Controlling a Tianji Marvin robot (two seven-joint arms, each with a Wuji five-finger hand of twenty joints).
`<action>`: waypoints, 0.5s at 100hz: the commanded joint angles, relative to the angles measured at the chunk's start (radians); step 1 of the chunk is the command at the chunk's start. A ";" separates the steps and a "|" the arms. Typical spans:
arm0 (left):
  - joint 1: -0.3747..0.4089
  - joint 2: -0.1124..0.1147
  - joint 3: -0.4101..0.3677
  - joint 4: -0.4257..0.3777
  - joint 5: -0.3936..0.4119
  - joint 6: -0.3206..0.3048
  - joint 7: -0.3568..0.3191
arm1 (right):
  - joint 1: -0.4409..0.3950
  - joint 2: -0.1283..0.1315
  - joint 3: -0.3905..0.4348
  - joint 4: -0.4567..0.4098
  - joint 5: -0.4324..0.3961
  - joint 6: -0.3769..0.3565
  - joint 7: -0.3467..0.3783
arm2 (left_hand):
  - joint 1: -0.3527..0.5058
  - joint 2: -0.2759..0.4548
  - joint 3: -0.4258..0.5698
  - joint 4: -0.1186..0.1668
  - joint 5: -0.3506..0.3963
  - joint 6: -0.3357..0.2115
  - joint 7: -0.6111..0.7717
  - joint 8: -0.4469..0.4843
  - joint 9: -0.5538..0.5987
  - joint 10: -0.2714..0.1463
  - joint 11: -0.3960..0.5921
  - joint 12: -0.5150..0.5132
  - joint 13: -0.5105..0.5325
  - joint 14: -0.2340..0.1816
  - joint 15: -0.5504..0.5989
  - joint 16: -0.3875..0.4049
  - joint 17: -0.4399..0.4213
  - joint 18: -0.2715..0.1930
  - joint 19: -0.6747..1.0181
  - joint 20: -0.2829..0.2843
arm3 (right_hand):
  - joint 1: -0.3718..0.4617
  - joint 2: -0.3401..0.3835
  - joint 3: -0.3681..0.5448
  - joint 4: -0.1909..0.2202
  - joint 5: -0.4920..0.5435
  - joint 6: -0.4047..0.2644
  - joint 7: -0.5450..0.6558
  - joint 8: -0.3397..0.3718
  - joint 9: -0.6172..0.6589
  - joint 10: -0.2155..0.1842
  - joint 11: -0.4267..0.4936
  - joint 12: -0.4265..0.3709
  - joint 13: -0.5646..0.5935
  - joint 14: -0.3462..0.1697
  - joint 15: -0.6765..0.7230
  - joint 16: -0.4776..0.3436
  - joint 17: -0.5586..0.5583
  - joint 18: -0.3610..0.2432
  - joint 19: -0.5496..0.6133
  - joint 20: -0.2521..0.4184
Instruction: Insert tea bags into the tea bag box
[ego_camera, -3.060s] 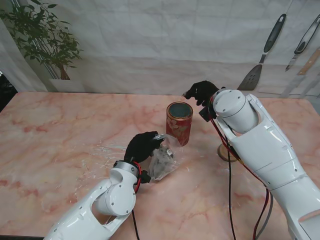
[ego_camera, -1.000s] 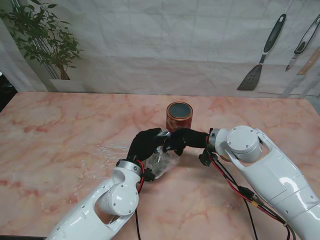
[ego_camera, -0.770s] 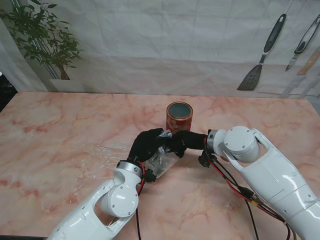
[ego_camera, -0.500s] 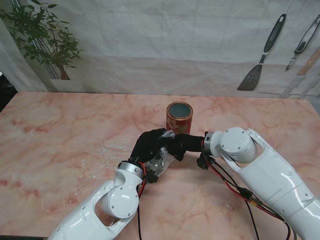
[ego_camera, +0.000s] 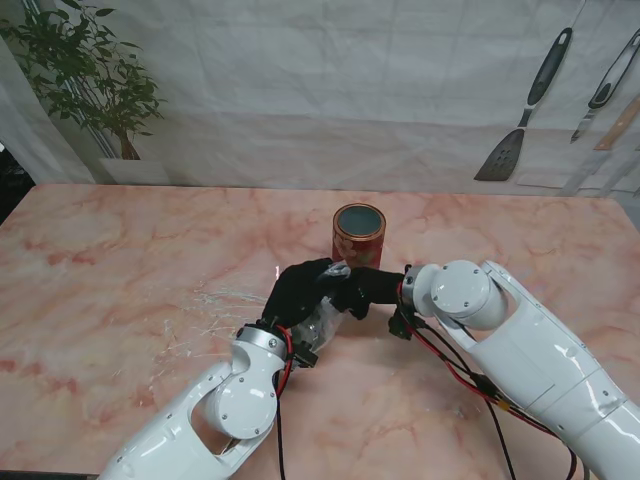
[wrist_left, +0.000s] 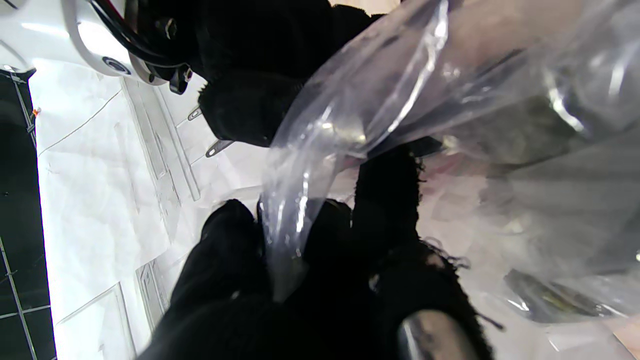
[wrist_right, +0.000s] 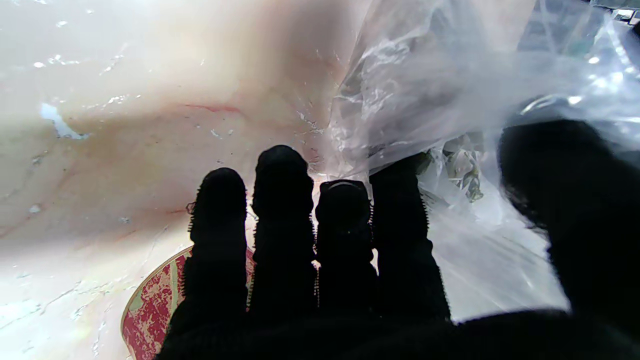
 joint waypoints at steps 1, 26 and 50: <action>-0.005 -0.013 0.014 -0.016 -0.008 -0.013 -0.017 | -0.015 -0.017 -0.010 -0.007 -0.004 0.014 -0.002 | 0.057 0.022 0.014 0.004 0.081 0.141 0.107 0.039 -0.015 -0.028 -0.107 -0.022 0.181 0.141 0.476 -0.036 -0.114 -0.052 0.312 -0.033 | -0.026 0.015 0.030 -0.005 0.030 0.021 0.019 0.015 0.020 -0.019 0.039 0.013 0.031 -0.017 0.047 0.016 0.010 0.020 0.049 0.017; -0.005 -0.017 0.023 -0.014 -0.013 -0.042 -0.007 | -0.030 -0.036 -0.024 -0.006 -0.007 0.036 -0.072 | 0.059 0.024 0.015 0.005 0.079 0.142 0.108 0.039 -0.015 -0.027 -0.107 -0.026 0.181 0.143 0.473 -0.039 -0.115 -0.046 0.312 -0.048 | 0.008 0.003 0.059 -0.005 0.084 0.027 0.059 0.028 0.058 -0.025 0.051 0.009 0.059 -0.017 0.062 0.014 0.028 0.023 0.060 0.017; -0.003 -0.021 0.030 -0.021 -0.007 -0.064 0.013 | -0.038 -0.046 -0.035 -0.009 -0.010 0.075 -0.108 | 0.060 0.023 0.014 0.005 0.079 0.143 0.108 0.040 -0.017 -0.026 -0.107 -0.028 0.181 0.143 0.472 -0.041 -0.116 -0.043 0.312 -0.053 | 0.025 0.024 0.061 -0.001 0.136 0.041 0.092 0.034 0.082 -0.017 0.056 -0.001 0.070 -0.007 0.071 0.006 0.032 0.027 0.066 0.014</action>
